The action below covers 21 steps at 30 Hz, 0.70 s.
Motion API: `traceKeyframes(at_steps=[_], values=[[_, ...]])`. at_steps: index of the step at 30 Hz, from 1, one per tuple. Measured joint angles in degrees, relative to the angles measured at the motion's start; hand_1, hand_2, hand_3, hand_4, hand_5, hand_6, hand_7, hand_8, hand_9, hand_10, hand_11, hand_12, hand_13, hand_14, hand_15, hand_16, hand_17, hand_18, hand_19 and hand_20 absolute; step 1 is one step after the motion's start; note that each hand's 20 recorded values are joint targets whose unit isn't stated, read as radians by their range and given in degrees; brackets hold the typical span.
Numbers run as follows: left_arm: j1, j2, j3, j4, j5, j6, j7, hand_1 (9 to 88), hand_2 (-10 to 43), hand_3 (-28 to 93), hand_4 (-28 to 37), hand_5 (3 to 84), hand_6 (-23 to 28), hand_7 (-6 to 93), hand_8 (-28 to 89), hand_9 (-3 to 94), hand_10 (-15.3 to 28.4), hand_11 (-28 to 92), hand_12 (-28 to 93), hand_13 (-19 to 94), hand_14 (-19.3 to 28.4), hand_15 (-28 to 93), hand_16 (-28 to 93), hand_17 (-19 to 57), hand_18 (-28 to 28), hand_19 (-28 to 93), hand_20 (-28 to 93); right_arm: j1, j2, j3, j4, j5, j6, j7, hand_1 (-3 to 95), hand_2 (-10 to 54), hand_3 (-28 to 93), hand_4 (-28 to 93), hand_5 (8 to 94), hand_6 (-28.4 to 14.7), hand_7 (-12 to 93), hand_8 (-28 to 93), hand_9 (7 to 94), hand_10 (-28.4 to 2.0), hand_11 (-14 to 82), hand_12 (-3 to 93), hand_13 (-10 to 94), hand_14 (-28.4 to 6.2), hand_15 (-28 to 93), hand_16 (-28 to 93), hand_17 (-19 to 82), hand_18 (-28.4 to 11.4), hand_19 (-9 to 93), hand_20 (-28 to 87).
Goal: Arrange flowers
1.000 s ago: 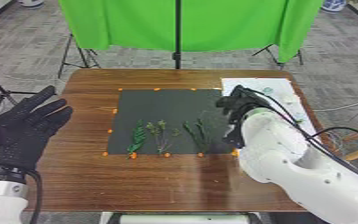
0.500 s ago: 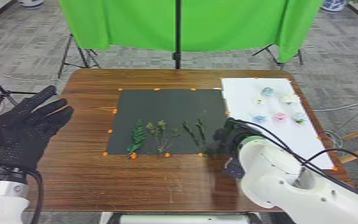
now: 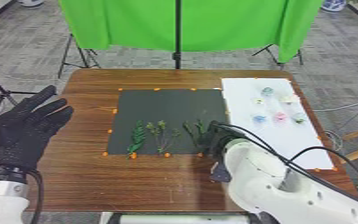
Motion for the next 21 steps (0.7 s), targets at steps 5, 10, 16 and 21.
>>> traceKeyframes(at_steps=[5, 10, 16, 21], values=[[-0.1, 0.0, 0.0, 0.0, 0.0, 0.0, -0.11, 23.0, 7.1, 80, -23.3, 37.8, 10.1, 18.4, -11, 35.6, 21.1, 31, 11, 26, 28.2, 55, -10, -8.4, 24.3, 58, 13, 0.0, -0.2, -0.7, -0.1, -1.0, 0.1, 0.2, 26.6, 10.2, 74, -19, 75.3, -3.5, 14, -11, 90.6, -13.5, 31.3, 18.0, 88, -8.0, 58, 18, 51, -23.5, 93, 20], [0.0, 0.0, 0.01, 0.0, 0.01, 0.0, -0.03, 23.0, 7.0, 80, -23.3, 37.7, 10.1, 18.5, -11, 35.5, 21.1, 31, 11, 26, 28.1, 55, -10, -8.4, 24.4, 58, 13, -0.4, 0.2, 0.0, -0.8, -2.0, 1.6, 0.1, 26.9, 9.1, 74, -19, 76.0, -3.7, 14, -11, 90.7, -13.2, 31.3, 18.1, 88, -7.9, 58, 18, 51, -23.3, 93, 20], [0.1, 0.21, -0.02, 0.02, -0.03, 0.0, 0.43, 22.8, 6.9, 80, -23.3, 37.7, 10.1, 18.5, -11, 35.5, 21.0, 31, 11, 26, 28.1, 55, -10, -8.4, 24.3, 58, 13, -1.4, 3.2, 2.4, -1.9, -6.6, 12.2, -0.6, 28.0, 5.5, 74, -20, 62.6, -5.1, 13, -11, 83.5, -15.6, 28.6, 16.8, 83, -9.8, 54, 16, 50, -21.0, 93, -2], [0.1, 0.38, 0.21, 0.52, -0.15, -0.02, 1.13, 22.9, 6.7, 80, -23.3, 37.6, 10.1, 18.5, -11, 35.5, 21.0, 31, 12, 26, 28.0, 54, -10, -8.5, 24.3, 58, 13, -1.9, 6.1, 6.5, -0.4, -7.1, 13.0, -0.3, 28.6, 2.2, 74, -21, 48.4, -3.8, 11, -11, 78.8, -16.9, 26.7, 15.8, 82, -10.1, 54, 16, 50, -20.4, 93, -8]])
